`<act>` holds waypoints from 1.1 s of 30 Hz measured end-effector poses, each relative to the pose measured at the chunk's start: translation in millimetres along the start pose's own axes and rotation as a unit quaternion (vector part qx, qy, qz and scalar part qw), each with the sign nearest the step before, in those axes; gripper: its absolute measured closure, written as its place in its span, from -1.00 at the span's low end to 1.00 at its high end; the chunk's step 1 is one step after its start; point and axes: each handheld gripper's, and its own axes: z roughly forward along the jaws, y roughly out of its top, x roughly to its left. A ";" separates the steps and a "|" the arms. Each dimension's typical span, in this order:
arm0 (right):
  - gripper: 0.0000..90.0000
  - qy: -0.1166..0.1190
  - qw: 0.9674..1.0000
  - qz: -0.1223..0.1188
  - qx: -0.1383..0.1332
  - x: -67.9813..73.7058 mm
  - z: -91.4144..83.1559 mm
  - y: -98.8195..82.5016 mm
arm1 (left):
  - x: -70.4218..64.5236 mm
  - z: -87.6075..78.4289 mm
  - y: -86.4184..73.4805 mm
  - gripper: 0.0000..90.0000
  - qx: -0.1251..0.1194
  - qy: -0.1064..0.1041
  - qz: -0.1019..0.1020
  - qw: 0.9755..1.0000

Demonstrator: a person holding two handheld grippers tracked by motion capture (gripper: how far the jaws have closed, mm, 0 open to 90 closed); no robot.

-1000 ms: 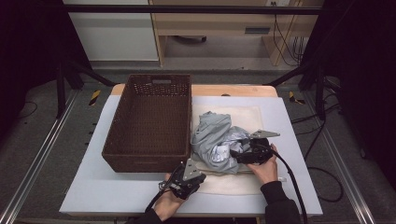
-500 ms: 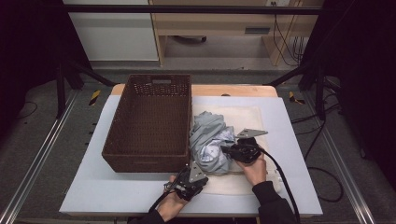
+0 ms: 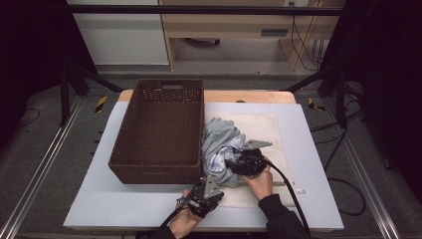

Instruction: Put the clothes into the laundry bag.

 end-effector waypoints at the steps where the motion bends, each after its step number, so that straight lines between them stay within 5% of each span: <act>1: -0.53 -0.011 1.000 0.001 -0.001 -0.1 -3.0 0.7 | 0.9 -0.2 0.1 1.00 0.000 0.001 0.003 1.000; 3: -0.80 -0.040 0.999 -0.015 0.001 0.5 -11.5 2.3 | 0.5 0.2 -0.3 1.00 -0.001 -0.001 0.002 1.000; 6: -0.79 -0.071 0.997 -0.030 -0.020 0.3 -31.1 0.6 | -0.7 0.6 -0.4 0.99 0.001 -0.002 -0.001 1.000; 14: -0.74 -0.056 0.995 -0.013 -0.078 -13.9 -85.2 -11.8 | 0.3 0.6 0.0 0.99 0.004 -0.005 -0.004 1.000; 26: -0.42 -0.046 0.998 -0.046 -0.015 -20.8 -104.0 -59.4 | -5.5 -1.1 2.2 1.00 0.000 -0.006 -0.003 1.000; 33: -0.14 -0.038 0.998 -0.040 0.017 -21.4 -97.6 -74.4 | -7.6 1.3 0.2 0.99 0.000 -0.003 -0.001 1.000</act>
